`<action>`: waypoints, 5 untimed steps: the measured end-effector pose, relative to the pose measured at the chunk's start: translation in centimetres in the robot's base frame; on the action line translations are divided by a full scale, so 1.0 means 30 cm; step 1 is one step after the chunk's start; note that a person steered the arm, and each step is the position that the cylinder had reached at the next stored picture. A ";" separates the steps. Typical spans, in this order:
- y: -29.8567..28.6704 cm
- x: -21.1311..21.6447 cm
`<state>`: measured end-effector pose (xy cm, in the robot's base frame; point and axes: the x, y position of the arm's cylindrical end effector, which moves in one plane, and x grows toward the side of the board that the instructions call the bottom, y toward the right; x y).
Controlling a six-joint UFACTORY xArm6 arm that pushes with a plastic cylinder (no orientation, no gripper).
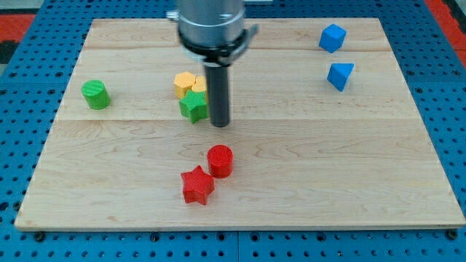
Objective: Push the green star into a green circle
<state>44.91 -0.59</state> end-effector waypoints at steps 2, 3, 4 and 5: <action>-0.144 -0.071; -0.338 -0.071; -0.526 -0.042; -0.525 -0.049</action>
<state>43.44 -16.36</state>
